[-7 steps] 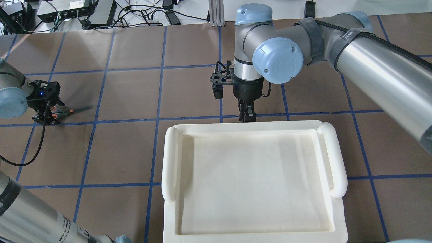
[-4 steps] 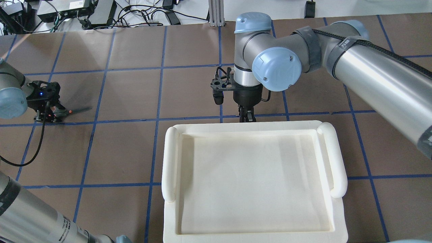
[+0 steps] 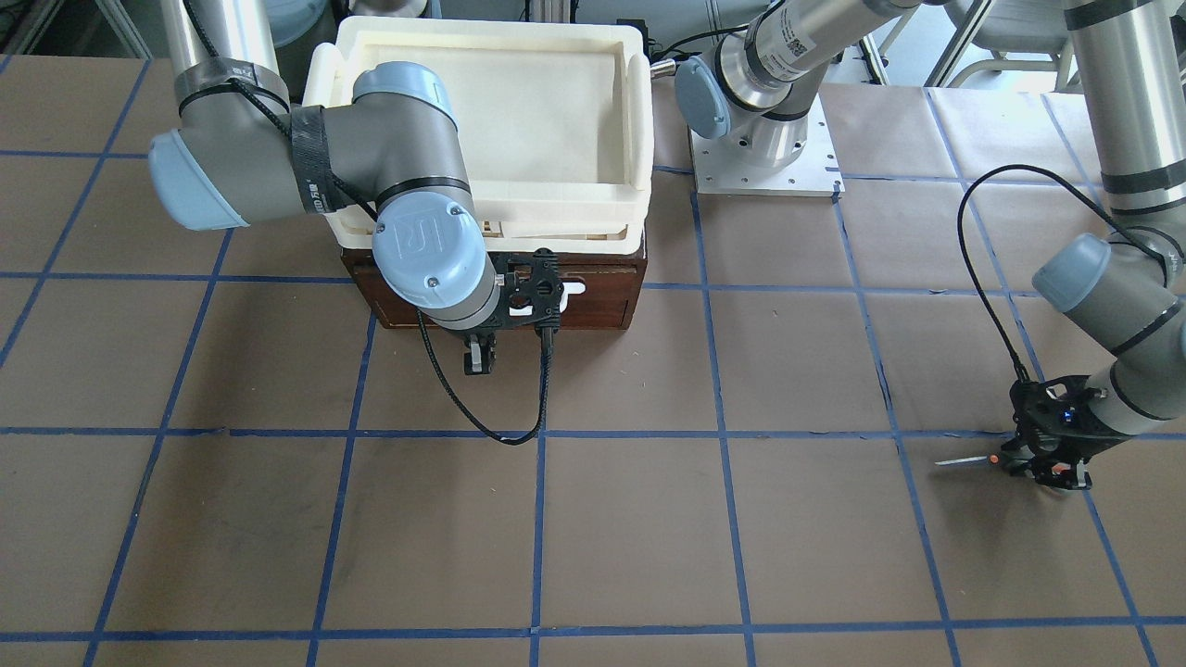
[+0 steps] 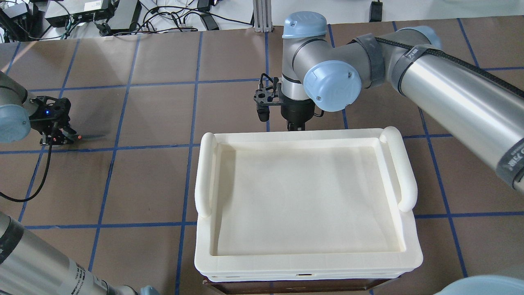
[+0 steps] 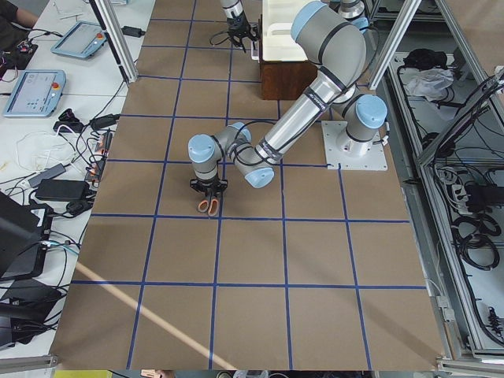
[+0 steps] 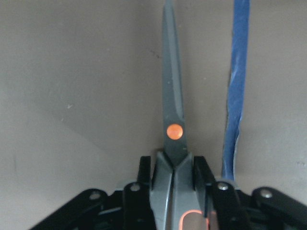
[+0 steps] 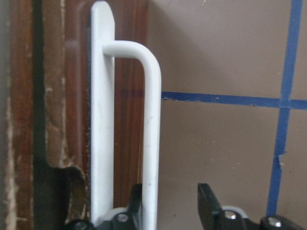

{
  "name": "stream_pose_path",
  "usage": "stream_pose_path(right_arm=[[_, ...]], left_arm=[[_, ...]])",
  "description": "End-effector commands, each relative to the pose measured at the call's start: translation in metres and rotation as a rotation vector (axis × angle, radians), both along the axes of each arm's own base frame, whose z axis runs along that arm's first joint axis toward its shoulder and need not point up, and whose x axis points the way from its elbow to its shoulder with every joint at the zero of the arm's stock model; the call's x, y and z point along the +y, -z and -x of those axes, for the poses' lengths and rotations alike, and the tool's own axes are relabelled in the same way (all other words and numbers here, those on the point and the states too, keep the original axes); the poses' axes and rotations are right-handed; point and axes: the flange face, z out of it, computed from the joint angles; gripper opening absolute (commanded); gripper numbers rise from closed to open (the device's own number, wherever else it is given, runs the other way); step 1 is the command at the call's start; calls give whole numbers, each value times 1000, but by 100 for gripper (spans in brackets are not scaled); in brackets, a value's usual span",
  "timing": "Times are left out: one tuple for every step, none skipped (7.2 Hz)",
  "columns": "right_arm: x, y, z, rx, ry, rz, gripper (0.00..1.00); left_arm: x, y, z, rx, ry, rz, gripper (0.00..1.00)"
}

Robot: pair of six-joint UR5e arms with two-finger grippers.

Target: Place scissors in drawer with both arms

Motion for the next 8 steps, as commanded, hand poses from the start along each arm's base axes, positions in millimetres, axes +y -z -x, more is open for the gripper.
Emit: stream_pose_path(right_arm=[[-35, -11, -6, 17, -20, 58, 10], [-50, -10, -10, 14, -24, 72, 10], [-62, -8, -10, 10, -24, 83, 10], [-79, -5, -11, -2, -28, 108, 10], [-91, 0, -13, -3, -29, 116, 10], [-94, 4, -14, -4, -32, 116, 10], [-98, 4, -12, -7, -27, 129, 11], [-101, 4, -8, -10, -22, 136, 11]], left_arm=[[-5, -20, 4, -3, 7, 44, 0], [-7, -25, 4, 6, 9, 58, 0], [-10, -33, 9, -2, 17, 71, 0], [-17, -48, 15, -21, 27, 89, 0], [-26, -70, 31, -19, 47, 93, 0], [-31, -87, 44, -5, 64, 69, 0], [-35, -108, 61, 6, 86, 48, 0], [-36, -130, 89, 11, 121, 22, 0]])
